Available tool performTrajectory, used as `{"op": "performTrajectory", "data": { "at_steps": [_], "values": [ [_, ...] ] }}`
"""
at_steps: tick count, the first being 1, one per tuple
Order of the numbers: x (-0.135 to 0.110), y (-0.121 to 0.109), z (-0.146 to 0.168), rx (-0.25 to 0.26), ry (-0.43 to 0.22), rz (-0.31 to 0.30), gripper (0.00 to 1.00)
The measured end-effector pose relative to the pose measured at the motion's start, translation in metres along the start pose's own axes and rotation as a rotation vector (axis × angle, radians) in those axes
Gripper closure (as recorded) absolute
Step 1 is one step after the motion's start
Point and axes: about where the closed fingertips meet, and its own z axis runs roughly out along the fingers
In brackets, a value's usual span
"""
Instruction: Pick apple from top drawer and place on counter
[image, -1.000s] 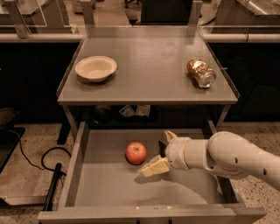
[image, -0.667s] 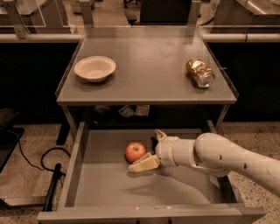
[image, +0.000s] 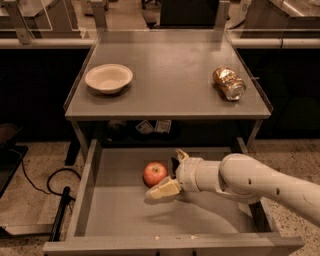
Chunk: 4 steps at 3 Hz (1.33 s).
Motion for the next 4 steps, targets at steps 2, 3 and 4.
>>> {"op": "performTrajectory", "data": {
  "at_steps": [2,3,4],
  "values": [
    [0.007,0.002,0.032,0.034,-0.014,0.006,0.0],
    [0.011,-0.001,0.039,0.05,-0.021,0.019,0.0],
    [0.011,-0.001,0.039,0.05,-0.021,0.019,0.19]
  ]
}}
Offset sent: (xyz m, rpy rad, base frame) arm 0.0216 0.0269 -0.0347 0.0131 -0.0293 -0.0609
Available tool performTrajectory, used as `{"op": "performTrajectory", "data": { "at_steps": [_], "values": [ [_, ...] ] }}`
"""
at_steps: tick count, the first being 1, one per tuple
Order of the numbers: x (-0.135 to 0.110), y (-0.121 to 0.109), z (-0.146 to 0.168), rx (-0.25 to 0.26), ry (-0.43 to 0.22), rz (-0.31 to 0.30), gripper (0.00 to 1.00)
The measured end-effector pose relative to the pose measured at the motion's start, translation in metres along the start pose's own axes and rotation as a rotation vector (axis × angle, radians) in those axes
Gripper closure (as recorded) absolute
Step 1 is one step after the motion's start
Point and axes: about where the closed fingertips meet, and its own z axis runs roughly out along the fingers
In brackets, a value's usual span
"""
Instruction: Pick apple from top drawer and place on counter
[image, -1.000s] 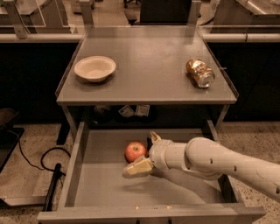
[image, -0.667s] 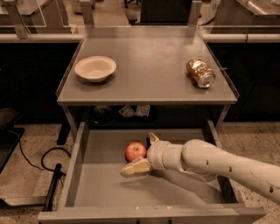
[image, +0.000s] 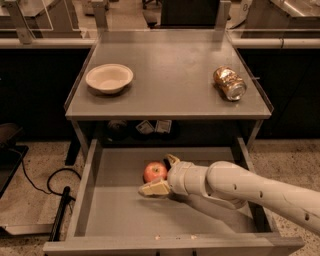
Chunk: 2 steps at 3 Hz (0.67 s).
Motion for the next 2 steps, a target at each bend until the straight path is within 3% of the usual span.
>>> {"op": "performTrajectory", "data": {
  "at_steps": [2],
  "values": [
    [-0.0001,0.0001,-0.0001,0.0,0.0,0.0,0.66]
  ]
}}
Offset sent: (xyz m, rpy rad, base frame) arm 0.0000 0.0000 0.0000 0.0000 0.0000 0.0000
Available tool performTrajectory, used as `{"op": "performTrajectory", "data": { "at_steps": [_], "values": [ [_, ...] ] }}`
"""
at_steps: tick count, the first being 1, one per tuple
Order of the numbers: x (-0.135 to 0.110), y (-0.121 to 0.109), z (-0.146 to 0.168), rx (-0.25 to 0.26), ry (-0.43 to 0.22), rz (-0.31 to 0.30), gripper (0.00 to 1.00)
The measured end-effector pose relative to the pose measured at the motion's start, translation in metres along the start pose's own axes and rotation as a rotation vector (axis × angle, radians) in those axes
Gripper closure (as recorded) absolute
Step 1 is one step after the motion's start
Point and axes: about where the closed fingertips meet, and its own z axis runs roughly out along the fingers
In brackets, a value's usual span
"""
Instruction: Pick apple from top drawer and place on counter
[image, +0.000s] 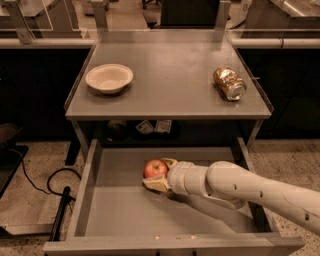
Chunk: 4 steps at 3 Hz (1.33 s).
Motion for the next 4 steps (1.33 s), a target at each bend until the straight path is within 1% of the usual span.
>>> {"op": "performTrajectory", "data": {
  "at_steps": [1,2,3,4],
  "values": [
    [-0.001,0.0,0.0,0.0,0.0,0.0,0.89],
    [-0.019,-0.002,-0.02,0.044,-0.004,0.001,1.0],
    [-0.055,-0.005,-0.053,0.092,-0.016,-0.004,1.0],
    [-0.085,-0.007,-0.08,0.109,-0.026,-0.003,1.0]
  ]
}}
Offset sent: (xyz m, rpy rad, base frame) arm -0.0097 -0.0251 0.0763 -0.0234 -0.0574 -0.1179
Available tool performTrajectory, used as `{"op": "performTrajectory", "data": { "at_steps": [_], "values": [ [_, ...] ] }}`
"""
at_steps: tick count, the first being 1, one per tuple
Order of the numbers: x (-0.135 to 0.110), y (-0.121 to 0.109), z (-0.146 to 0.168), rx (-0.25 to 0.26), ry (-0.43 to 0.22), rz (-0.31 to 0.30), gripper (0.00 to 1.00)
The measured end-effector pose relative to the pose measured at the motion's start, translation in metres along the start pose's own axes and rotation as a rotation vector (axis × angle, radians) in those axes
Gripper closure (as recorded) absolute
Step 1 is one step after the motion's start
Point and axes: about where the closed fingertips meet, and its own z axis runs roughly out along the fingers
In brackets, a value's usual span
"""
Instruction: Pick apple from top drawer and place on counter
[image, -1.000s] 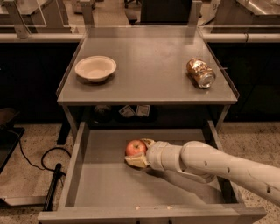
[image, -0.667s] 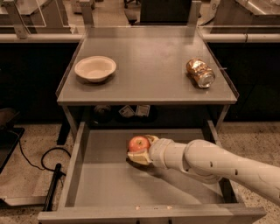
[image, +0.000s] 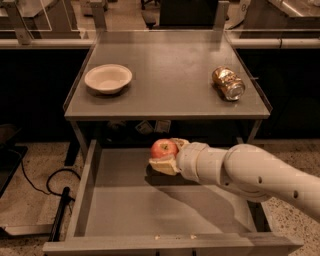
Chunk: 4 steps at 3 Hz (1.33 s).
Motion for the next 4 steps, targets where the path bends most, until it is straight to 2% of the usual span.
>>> {"op": "performTrajectory", "data": {
  "at_steps": [1,2,3,4],
  "values": [
    [-0.029,-0.001,-0.024,-0.016,0.008,0.002,1.0],
    [-0.029,-0.001,-0.024,-0.016,0.008,0.002,1.0],
    [-0.07,-0.019,-0.031,0.036,-0.02,-0.039,1.0],
    [-0.124,-0.046,-0.043,0.088,-0.041,-0.096,1.0]
  ]
}}
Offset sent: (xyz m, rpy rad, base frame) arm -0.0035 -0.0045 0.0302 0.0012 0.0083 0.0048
